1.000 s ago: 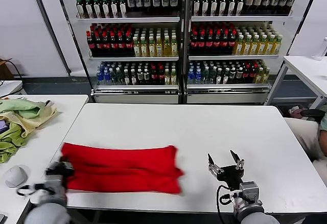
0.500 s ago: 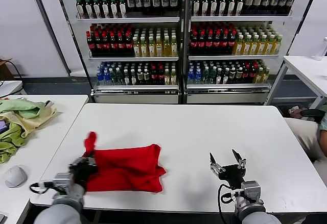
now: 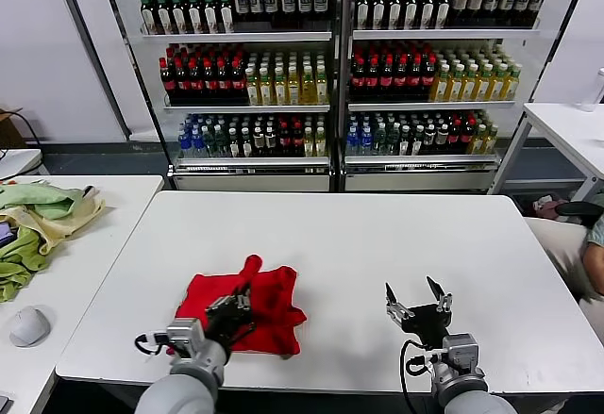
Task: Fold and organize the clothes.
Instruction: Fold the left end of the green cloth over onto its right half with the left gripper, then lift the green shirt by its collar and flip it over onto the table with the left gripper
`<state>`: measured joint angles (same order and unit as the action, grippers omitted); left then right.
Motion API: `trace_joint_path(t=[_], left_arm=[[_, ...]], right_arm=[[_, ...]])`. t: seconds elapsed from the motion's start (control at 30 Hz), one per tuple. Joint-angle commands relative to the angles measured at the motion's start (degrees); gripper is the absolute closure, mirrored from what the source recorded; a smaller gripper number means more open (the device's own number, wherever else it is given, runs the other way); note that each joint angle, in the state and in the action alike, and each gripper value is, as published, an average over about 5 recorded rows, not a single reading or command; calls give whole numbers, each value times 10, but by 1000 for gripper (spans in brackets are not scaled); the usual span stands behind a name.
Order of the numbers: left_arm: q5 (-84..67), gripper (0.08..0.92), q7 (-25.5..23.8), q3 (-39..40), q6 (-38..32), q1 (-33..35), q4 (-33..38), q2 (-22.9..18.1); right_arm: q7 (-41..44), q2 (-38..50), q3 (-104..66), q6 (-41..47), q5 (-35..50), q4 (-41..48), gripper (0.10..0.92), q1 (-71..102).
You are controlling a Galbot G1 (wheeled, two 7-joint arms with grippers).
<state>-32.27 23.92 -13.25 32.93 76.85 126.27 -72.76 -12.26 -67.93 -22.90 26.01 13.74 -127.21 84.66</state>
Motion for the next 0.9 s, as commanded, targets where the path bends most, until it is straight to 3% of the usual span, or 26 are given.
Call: trace_joint_path(t=[0.03,0.13,0.27,0.37,0.5,0.67,0.9], left_arm=[[5,889,-20,62,-35,-41,-52,-84],[20,875,-55,73,-84,-47,-76,-100],[35,786,-93,70,-129,-42,-65,-91],[51,700,-111,45,-149,-25,-11,-63],[108,579,-117,-50,-178,16,27,11],[144,441,-120,-203,-122,88,-50,85],[91,238,-107,-197,-65,87,-137,75]], right_arm=[[0,-1,3,1,0,0,203,-3],[0,0,4,2,0,-4,203,-4],[0,3,1,2,0,-6,203,-3],[1,4,1,2,1,-5,203,-4],[1,5,-1,1,2,-5,203,-6],[2,5,-3,-1,3,1,203,-8],[2,2,4,-1,2,4,203,-11]])
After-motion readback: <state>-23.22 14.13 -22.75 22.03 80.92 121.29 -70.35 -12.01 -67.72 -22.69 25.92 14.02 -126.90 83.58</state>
